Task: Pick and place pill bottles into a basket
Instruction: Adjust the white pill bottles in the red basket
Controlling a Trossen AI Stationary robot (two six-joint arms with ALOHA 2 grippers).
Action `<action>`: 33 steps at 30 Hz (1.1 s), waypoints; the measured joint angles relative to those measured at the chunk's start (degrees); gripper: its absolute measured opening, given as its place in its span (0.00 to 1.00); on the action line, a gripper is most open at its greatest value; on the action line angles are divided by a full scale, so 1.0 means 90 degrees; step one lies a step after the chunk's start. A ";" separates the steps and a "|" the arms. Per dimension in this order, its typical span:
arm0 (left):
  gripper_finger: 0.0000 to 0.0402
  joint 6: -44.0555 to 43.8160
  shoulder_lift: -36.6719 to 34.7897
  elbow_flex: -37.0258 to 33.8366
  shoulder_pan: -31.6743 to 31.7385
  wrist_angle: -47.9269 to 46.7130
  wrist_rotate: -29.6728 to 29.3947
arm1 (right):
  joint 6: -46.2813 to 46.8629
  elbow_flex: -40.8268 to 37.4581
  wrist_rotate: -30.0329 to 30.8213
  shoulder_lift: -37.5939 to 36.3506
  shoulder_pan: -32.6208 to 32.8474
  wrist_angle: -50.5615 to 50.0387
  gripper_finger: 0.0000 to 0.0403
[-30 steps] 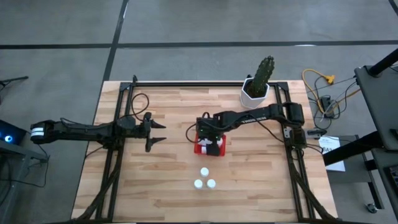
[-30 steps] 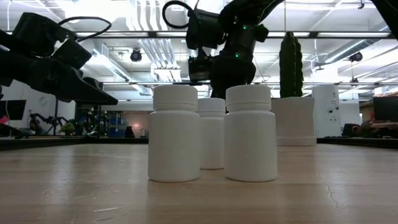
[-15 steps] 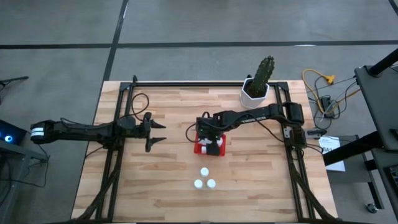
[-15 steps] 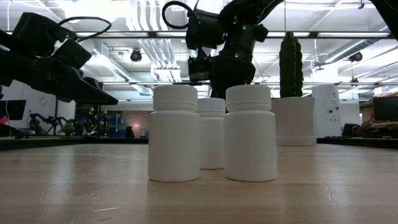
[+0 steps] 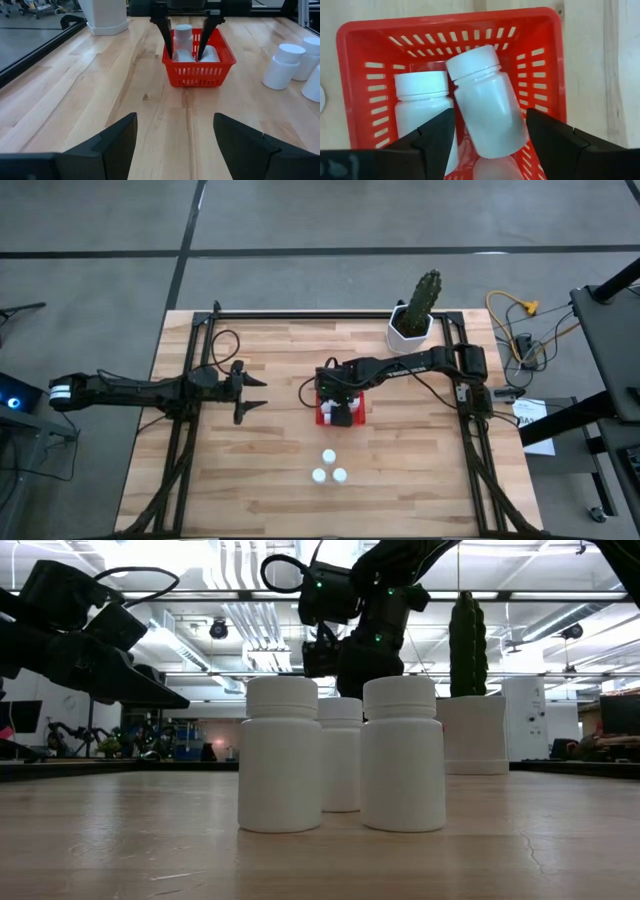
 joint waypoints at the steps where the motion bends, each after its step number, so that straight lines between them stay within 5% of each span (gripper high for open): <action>1: 0.61 -0.0002 0.0002 0.0000 0.0000 -0.0004 -0.0001 | 0.0046 -0.0017 -0.0001 0.0000 0.0001 0.0025 0.59; 19: 0.61 0.0004 0.0000 0.0001 0.0000 -0.0024 0.0000 | 0.0209 -0.0471 -0.0123 -0.0025 0.0002 0.0470 0.55; 28: 0.61 0.0006 -0.0001 0.0002 0.0000 -0.0024 0.0000 | 0.0114 -0.0480 -0.0272 -0.0012 0.0014 0.0471 0.31; 33: 0.61 0.0006 0.0002 0.0001 0.0000 -0.0026 0.0000 | 0.0096 -0.0480 -0.0269 -0.0010 0.0015 0.0515 0.30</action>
